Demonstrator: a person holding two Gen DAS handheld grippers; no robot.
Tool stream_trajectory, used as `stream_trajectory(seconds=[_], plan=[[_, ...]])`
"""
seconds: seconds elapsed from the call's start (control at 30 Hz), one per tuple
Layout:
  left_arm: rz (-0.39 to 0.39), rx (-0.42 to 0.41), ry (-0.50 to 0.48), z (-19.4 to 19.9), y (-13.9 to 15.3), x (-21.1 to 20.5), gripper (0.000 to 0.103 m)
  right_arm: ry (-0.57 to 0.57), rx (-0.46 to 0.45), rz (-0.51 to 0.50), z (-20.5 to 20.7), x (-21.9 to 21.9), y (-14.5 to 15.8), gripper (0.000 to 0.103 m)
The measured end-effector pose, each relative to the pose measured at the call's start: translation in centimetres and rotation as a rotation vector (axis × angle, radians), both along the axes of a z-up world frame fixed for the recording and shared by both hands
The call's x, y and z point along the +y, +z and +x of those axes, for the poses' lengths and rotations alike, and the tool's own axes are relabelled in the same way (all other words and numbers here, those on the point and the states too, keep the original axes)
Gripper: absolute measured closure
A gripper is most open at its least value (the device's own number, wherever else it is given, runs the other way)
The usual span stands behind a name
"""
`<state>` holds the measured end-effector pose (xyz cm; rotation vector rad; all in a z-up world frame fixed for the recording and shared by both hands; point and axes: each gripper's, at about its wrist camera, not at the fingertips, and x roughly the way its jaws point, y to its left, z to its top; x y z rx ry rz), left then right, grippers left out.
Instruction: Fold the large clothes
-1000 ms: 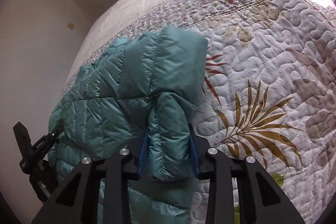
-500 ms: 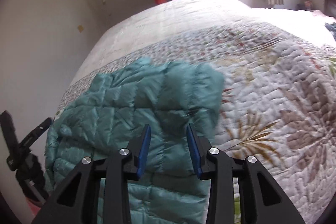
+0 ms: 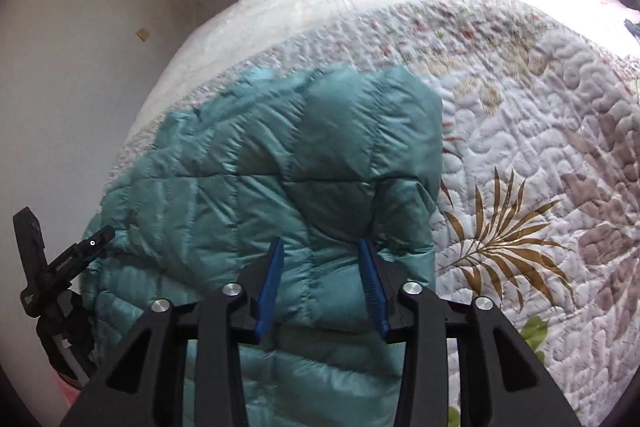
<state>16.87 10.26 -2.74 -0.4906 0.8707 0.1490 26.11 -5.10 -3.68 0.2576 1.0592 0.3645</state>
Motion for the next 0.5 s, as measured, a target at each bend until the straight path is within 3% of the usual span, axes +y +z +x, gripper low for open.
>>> stream_trajectory(seconds=[0.2, 0.33, 0.5], plan=[[0.159, -0.06, -0.035, -6.7, 5.5, -1.3, 0.033, 0.057, -0.067, -0.015, -2.3, 1.5, 3.2, 0.052], [0.212, 0.009, -0.037, -12.8, 5.3, 0.6, 0.032, 0.125, -0.053, 0.017, -3.3, 3.0, 3.8, 0.051], [0.189, 0.129, 0.131, -22.6, 3.3, 6.5, 0.031, 0.158, -0.049, 0.0, -3.8, 4.8, 3.8, 0.05]])
